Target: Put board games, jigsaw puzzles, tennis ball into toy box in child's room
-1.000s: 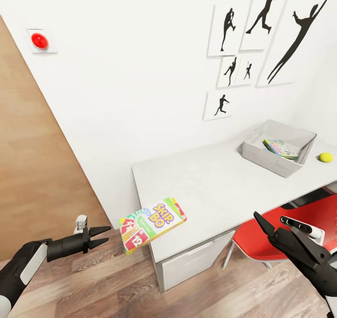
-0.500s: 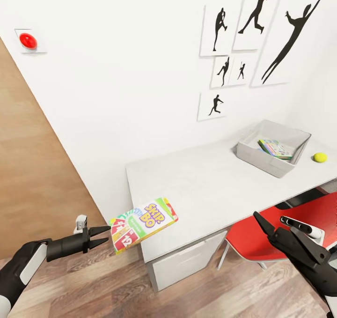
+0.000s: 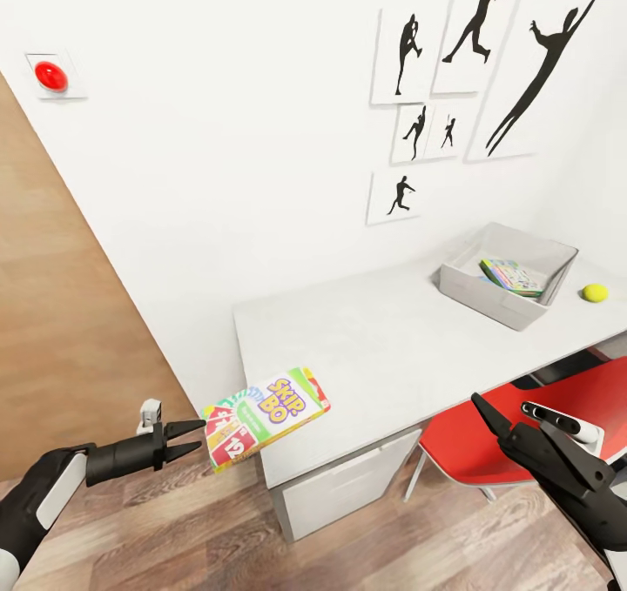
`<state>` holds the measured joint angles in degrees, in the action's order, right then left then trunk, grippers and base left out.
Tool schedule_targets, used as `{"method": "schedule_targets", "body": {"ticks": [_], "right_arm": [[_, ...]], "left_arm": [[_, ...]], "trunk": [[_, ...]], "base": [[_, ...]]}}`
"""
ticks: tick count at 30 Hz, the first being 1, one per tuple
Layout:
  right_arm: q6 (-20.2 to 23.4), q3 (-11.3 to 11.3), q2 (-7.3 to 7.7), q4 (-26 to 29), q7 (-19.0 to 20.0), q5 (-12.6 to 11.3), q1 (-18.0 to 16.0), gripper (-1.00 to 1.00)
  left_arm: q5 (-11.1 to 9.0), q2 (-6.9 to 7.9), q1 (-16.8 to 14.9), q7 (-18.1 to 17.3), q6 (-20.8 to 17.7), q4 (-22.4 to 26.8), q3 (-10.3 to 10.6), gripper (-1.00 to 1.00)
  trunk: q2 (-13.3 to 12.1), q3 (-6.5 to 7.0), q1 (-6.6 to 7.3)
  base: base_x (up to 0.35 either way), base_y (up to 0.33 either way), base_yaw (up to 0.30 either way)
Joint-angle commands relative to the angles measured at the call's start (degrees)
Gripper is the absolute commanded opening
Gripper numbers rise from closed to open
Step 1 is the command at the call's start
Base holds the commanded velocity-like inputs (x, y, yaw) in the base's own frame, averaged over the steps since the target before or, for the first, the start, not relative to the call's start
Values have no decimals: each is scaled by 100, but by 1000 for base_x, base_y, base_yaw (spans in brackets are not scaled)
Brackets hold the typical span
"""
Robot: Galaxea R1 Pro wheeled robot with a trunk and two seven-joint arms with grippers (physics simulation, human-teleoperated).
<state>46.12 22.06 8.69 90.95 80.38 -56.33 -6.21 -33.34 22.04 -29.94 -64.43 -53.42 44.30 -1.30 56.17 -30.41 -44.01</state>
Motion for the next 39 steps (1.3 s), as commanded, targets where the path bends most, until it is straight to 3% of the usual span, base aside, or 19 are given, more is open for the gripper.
{"method": "schedule_targets", "body": {"ticks": [1,15,39], "right_arm": [[50,0,1,1,4,-18,-3,100],[47,-4,1,0,4,-18,-3,100],[38,-5,1,-1,-1,-18,-3,100]], "left_arm": [[-9,1,-3,-8,-33,0,-1,100],[-8,-1,-3,-8,-29,0,-9,100],[-6,-4,-3,0,-28,0,-10,100]], "trunk": [[4,-5,0],[565,-257,-308],[565,-257,-308]], "base": [[0,0,0],[0,0,0],[0,-61,0]]}}
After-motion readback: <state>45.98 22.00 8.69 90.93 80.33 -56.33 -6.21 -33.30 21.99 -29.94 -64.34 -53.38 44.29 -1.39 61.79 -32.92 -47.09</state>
